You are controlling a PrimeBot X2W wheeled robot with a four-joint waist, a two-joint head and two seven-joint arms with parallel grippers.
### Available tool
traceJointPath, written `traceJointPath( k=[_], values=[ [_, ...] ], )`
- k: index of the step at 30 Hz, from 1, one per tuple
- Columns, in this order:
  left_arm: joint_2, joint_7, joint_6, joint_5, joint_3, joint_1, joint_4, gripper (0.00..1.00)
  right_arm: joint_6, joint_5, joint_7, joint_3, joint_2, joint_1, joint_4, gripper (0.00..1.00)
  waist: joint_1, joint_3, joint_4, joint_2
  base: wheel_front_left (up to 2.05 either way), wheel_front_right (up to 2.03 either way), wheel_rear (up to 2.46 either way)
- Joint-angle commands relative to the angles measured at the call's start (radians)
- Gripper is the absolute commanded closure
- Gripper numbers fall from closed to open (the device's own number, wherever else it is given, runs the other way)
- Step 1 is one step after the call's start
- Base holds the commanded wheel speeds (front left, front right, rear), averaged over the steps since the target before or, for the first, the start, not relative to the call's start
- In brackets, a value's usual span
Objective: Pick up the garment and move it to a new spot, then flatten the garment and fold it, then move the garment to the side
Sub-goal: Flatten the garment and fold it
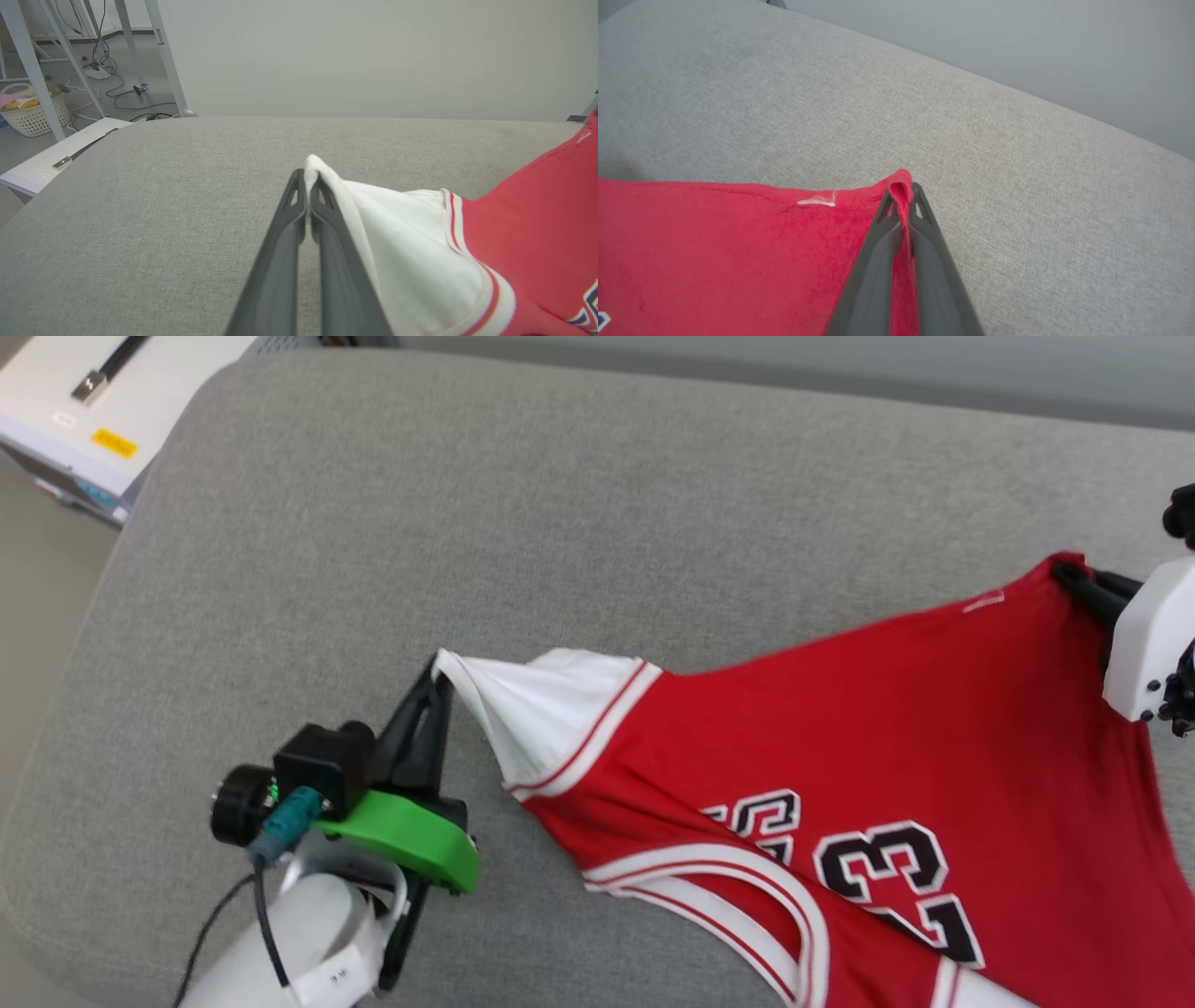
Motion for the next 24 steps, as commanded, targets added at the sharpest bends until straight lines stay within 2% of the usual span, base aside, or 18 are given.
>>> traceJointPath(
  k=[1,7,8,10,15,20,24],
  values=[
    [0.021,-0.005,-0.004,0.010,0.016,-0.031,-0.012,1.00,0.000,0.014,-0.031,-0.005,-0.007,0.010,-0.017,1.00,0.0000,-0.077,-0.050,0.0000,0.00,0.00,0.00],
    [0.067,0.033,0.006,0.032,0.044,-0.108,-0.082,1.00,0.000,0.016,-0.112,-0.030,-0.023,0.041,-0.097,1.00,0.0000,-0.129,-0.092,0.0000,0.00,0.00,0.00],
    [0.096,0.062,-0.001,0.049,0.052,-0.163,-0.110,1.00,0.000,0.001,-0.144,-0.063,-0.022,0.046,-0.126,1.00,0.0000,-0.136,-0.110,0.0000,0.00,0.00,0.00],
    [0.115,0.085,-0.010,0.059,0.059,-0.212,-0.126,1.00,0.000,-0.007,-0.157,-0.092,-0.014,0.039,-0.149,1.00,0.0000,-0.136,-0.123,0.0000,0.00,0.00,0.00],
    [0.155,0.140,-0.058,0.089,0.068,-0.371,-0.137,1.00,0.000,-0.047,-0.146,-0.151,0.008,0.008,-0.218,1.00,0.0000,-0.107,-0.147,0.0000,0.00,0.00,0.00],
    [0.158,0.186,-0.113,0.112,0.071,-0.564,-0.108,1.00,0.000,-0.105,-0.100,-0.218,0.016,-0.072,-0.267,1.00,0.0000,-0.031,-0.162,0.0000,0.00,0.00,0.00],
    [0.149,0.220,-0.157,0.134,0.075,-0.741,-0.072,1.00,0.000,-0.164,-0.072,-0.274,0.038,-0.192,-0.271,1.00,0.0000,0.057,-0.173,0.0000,0.00,0.00,0.00]
  ],
)
